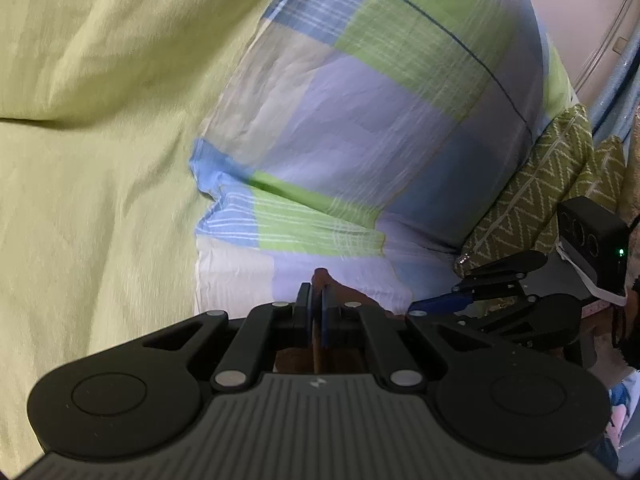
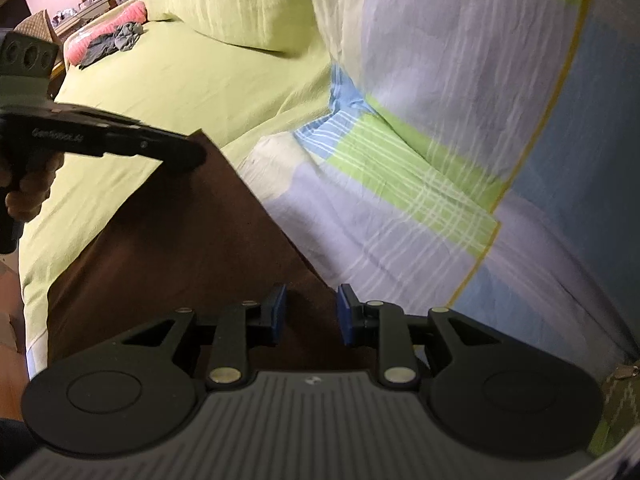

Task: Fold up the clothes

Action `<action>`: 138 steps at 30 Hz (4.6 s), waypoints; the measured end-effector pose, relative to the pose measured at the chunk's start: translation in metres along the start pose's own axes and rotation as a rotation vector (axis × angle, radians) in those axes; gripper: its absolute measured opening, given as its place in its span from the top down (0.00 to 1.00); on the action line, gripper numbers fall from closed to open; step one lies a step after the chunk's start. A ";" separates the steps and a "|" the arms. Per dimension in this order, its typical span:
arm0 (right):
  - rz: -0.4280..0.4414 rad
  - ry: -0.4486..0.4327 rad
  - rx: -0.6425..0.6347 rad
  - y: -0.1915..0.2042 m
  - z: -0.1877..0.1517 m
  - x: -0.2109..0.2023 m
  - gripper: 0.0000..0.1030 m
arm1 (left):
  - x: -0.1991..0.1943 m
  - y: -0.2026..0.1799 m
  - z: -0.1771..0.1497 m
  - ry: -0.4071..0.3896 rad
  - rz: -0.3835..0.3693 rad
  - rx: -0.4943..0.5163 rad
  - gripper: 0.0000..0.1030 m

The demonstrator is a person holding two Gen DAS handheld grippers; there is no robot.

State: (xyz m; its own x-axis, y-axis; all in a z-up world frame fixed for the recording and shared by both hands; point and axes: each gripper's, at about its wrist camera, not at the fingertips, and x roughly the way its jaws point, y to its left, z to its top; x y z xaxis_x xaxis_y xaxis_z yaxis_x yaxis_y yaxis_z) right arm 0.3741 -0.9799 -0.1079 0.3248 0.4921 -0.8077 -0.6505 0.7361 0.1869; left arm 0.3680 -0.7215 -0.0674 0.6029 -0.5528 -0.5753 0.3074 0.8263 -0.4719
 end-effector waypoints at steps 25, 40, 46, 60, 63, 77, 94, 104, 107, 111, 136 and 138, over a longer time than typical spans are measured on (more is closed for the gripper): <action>0.084 0.057 -0.138 -0.010 0.015 0.010 0.98 | 0.018 0.002 -0.009 0.059 0.065 0.029 1.00; -0.148 -0.036 -0.114 0.006 -0.003 0.014 0.72 | 0.050 -0.001 -0.011 0.217 0.209 0.065 0.74; -0.322 -0.151 0.180 -0.001 -0.015 -0.047 0.70 | 0.008 0.012 0.016 0.190 0.356 -0.043 0.76; -0.367 -0.114 0.341 0.022 -0.101 -0.058 0.87 | 0.009 -0.053 -0.040 0.203 0.253 0.037 0.83; -0.379 -0.144 0.335 0.032 -0.107 -0.084 0.85 | -0.028 -0.048 -0.035 0.167 0.346 0.013 0.83; -0.277 -0.105 0.362 0.089 -0.161 -0.081 0.85 | -0.058 -0.071 -0.124 0.181 0.352 -0.127 0.89; -0.419 -0.123 0.456 0.083 -0.153 -0.083 0.83 | -0.050 -0.045 -0.103 0.180 0.355 -0.030 0.92; -0.435 -0.185 0.495 0.115 -0.155 -0.115 0.82 | -0.094 -0.082 -0.103 0.135 0.322 -0.002 0.93; -0.410 -0.170 0.481 0.128 -0.154 -0.095 0.83 | -0.067 -0.090 -0.122 0.187 0.300 0.032 0.93; -0.455 -0.140 0.477 0.131 -0.168 -0.081 0.83 | -0.062 -0.079 -0.133 0.177 0.294 0.044 0.88; -0.540 -0.311 0.692 0.175 -0.199 -0.122 0.65 | -0.109 -0.105 -0.144 0.177 0.435 0.070 0.73; -0.506 -0.336 0.695 0.193 -0.207 -0.138 0.57 | -0.123 -0.119 -0.150 0.180 0.463 0.048 0.70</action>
State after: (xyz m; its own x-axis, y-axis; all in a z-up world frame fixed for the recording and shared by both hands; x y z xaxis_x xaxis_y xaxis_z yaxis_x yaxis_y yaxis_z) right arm 0.0613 -1.0022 -0.0760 0.7113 0.0642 -0.6999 0.1467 0.9603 0.2372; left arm 0.1470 -0.7680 -0.0406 0.5485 -0.1329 -0.8255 0.0733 0.9911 -0.1109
